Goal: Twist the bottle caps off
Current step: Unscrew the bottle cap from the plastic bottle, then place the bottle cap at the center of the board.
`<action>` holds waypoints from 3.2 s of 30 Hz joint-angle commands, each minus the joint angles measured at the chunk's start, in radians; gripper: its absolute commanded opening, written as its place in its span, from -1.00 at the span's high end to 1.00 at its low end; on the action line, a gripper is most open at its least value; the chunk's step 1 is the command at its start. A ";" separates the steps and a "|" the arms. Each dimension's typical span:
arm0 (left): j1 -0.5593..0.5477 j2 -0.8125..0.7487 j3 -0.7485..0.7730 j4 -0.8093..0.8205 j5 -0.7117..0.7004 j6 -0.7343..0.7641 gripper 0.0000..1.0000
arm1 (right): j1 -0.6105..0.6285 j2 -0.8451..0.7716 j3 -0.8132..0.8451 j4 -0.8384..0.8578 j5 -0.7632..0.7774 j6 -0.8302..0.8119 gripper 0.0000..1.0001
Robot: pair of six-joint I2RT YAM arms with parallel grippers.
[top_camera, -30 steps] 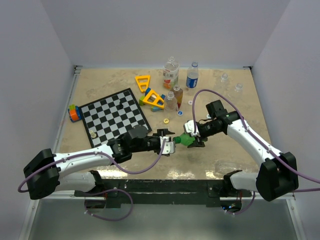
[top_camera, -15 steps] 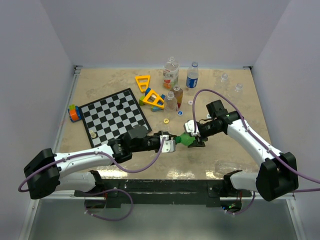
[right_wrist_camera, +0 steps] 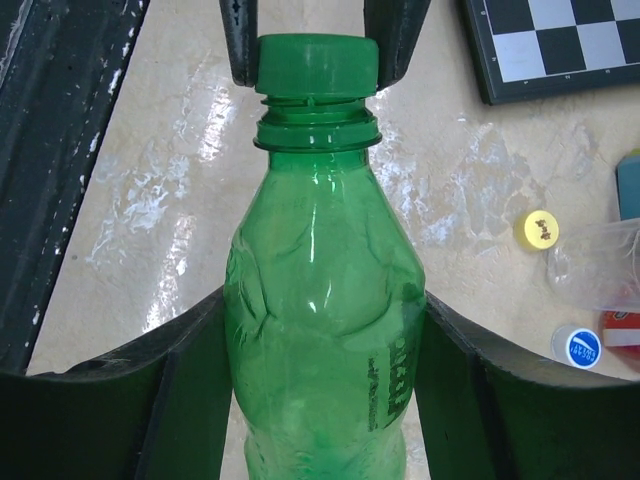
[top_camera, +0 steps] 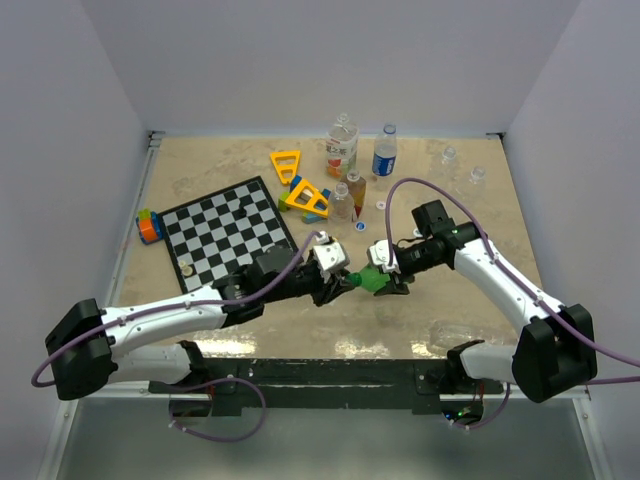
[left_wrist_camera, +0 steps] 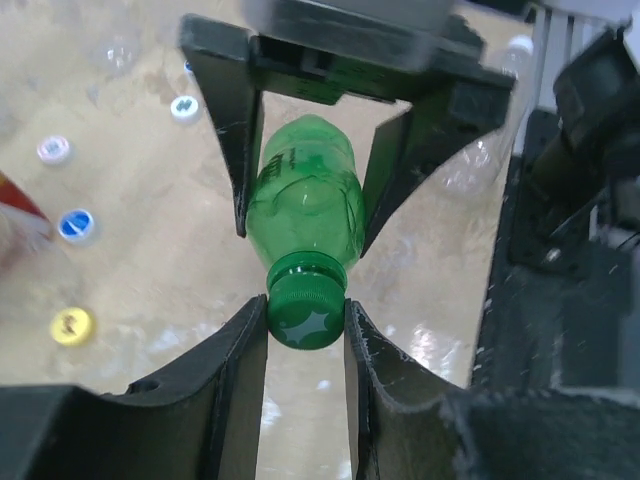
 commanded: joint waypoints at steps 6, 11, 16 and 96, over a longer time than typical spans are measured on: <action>0.004 0.050 0.250 -0.395 -0.297 -0.980 1.00 | -0.005 -0.005 -0.003 0.002 0.004 0.001 1.00; 0.005 0.051 0.248 -0.378 -0.276 -1.083 1.00 | -0.005 -0.008 -0.004 0.005 0.006 0.004 1.00; 0.011 0.032 0.263 -0.415 -0.319 -1.129 1.00 | -0.005 -0.009 -0.003 0.005 0.006 0.004 1.00; 0.056 1.197 1.377 -0.521 -0.092 -0.536 -0.25 | -0.632 -0.442 -0.084 0.673 0.118 0.974 1.00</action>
